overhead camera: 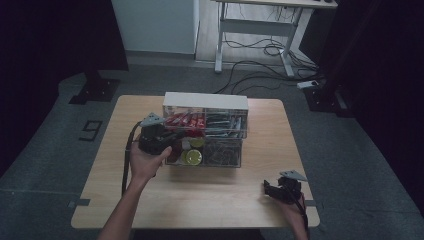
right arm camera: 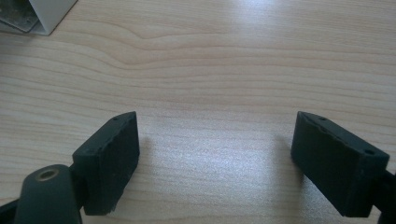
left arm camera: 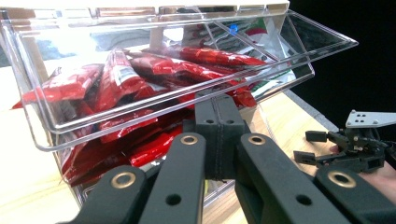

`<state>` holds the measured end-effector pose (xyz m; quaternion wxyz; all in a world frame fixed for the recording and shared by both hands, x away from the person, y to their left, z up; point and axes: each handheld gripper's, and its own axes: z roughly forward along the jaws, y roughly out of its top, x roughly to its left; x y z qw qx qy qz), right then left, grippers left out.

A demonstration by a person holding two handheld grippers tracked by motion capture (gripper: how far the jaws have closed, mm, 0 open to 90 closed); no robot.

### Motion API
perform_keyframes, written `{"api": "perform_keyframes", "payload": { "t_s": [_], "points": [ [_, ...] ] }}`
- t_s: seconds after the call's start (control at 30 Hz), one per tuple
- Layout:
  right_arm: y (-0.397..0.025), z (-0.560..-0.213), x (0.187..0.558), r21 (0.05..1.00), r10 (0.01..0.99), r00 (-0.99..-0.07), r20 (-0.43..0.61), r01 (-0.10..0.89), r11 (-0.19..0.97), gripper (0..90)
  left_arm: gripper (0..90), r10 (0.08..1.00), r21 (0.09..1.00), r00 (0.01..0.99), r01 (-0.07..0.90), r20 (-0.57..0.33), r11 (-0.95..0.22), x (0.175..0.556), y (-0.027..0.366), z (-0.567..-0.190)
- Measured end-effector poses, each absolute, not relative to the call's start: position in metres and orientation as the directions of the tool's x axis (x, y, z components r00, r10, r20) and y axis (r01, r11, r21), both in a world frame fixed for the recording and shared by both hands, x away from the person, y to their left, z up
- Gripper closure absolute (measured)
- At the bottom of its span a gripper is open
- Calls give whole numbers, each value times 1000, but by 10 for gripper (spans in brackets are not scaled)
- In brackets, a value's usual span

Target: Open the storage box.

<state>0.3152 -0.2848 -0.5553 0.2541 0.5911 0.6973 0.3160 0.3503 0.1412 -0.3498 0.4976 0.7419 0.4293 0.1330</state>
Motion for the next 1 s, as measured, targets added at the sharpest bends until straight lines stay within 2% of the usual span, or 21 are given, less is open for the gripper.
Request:
{"api": "perform_keyframes", "payload": {
  "t_s": [1.0],
  "points": [
    [-290, -555, 315, 747, 985, -169, 20, 658, 97, 188, 900, 770, 874, 581, 482, -263, -65, 365, 143, -314]
  ]
}}
